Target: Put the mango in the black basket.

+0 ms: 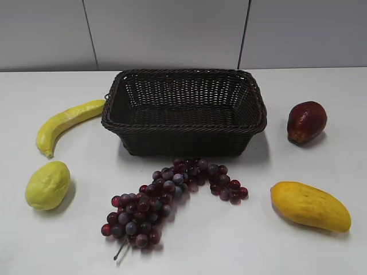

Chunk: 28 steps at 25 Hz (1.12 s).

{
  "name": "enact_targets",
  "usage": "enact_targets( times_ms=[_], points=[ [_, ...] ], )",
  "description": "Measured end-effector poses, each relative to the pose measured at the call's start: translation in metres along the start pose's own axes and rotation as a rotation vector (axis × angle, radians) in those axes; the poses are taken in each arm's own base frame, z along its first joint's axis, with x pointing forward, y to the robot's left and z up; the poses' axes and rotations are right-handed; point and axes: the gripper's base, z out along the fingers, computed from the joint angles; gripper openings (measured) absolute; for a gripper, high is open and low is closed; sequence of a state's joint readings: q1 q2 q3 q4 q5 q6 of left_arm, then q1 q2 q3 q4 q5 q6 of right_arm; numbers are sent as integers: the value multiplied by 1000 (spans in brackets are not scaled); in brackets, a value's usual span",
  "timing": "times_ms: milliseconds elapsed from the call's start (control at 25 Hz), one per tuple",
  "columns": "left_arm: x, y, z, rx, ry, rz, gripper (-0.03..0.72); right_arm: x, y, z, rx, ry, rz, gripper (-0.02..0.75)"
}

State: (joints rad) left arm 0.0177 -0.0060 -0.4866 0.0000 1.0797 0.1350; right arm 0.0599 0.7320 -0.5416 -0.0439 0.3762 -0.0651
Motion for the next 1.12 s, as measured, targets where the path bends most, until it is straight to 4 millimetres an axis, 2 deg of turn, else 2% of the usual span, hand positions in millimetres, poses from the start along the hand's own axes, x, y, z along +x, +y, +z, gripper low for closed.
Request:
enact_targets(
  times_ms=[160,280,400,720,880,1120],
  points=[
    [0,0,0,0,0,0,555,2,4,43,-78,265,-89,655],
    [0,0,0,0,0,0,555,7,14,73,-224,470,-146,667],
    [0,0,0,0,0,0,555,13,26,93,-346,579,-207,667],
    [0,0,0,0,0,0,555,36,64,128,-479,699,-583,671],
    [0,0,0,0,0,0,555,46,72,142,-485,705,-673,673],
    [0,0,0,0,0,0,555,65,80,163,-502,740,-700,673]
  ],
)
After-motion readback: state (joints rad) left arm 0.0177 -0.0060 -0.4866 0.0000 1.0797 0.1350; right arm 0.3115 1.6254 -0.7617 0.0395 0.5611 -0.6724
